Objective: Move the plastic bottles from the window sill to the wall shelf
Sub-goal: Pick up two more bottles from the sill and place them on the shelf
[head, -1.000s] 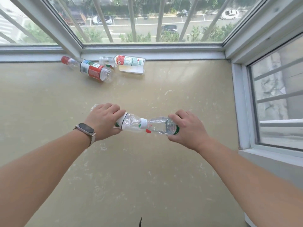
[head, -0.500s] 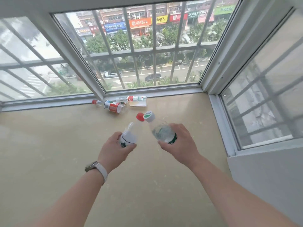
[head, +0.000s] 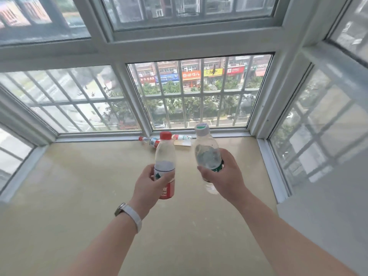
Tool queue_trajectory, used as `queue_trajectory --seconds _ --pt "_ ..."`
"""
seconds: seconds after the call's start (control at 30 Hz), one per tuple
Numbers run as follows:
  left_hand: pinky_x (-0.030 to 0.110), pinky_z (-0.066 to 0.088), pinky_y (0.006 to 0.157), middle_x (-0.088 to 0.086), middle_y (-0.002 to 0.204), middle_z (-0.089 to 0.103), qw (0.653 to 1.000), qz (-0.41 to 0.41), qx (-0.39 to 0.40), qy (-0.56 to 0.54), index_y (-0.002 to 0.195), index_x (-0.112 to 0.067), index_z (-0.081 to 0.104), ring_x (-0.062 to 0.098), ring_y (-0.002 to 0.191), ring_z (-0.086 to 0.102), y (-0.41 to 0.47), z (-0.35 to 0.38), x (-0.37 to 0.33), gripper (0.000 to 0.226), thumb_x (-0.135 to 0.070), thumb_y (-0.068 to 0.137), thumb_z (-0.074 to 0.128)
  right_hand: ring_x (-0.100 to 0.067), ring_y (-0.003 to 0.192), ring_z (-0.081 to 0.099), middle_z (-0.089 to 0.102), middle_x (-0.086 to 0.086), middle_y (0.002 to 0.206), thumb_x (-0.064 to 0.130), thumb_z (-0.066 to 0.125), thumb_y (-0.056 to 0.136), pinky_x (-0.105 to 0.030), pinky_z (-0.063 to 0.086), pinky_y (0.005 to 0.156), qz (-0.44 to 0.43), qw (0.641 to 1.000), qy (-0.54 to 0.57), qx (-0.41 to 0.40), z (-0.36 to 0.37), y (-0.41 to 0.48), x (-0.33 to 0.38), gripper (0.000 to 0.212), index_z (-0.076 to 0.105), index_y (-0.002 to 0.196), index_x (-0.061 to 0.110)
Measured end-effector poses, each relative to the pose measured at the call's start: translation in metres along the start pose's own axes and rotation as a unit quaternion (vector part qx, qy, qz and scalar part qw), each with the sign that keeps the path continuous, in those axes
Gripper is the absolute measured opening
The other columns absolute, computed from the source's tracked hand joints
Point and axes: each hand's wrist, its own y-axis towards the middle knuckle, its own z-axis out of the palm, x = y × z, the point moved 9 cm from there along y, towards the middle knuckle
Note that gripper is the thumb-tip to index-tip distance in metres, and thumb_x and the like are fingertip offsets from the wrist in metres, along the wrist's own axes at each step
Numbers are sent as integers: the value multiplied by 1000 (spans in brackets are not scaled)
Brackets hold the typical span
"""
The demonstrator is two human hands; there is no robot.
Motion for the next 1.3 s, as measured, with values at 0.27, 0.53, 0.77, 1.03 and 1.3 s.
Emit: queue_trajectory --seconds 0.27,0.53,0.77,1.03,1.3 --pt "15 50 57 -3 94 74 997 61 21 -48 106 -22 65 10 81 71 -37 -13 -35 30 -27 80 79 -1 78 66 69 10 87 24 82 76 -19 52 66 7 996 83 -18 -15 -36 40 33 63 101 30" --pt "27 53 72 -2 101 74 983 139 107 -60 112 -27 67 16 92 71 -32 -36 -67 48 -44 69 78 -3 82 67 71 8 89 31 83 76 -18 50 68 -15 996 41 -72 -1 -67 84 33 63 102 28" --pt "10 46 61 -8 96 71 963 203 177 -13 109 -34 63 -1 81 65 -20 -57 -79 32 -32 80 79 -2 83 63 68 12 88 46 80 66 -17 50 70 10 981 -20 -194 13 -115 108 40 62 99 32" --pt "13 46 63 -11 95 71 911 282 300 16 111 -31 62 -1 77 63 -45 -33 -79 43 -43 74 81 1 80 62 67 13 86 29 83 76 -14 47 67 39 940 -42 -337 11 -194 121 31 62 98 32" --pt "14 48 66 -13 97 71 843 290 451 33 109 -33 62 2 84 66 -123 52 -81 36 -40 78 79 -7 91 67 71 13 95 54 78 61 -41 55 86 96 868 -35 -485 -34 -301 118 41 62 96 40"
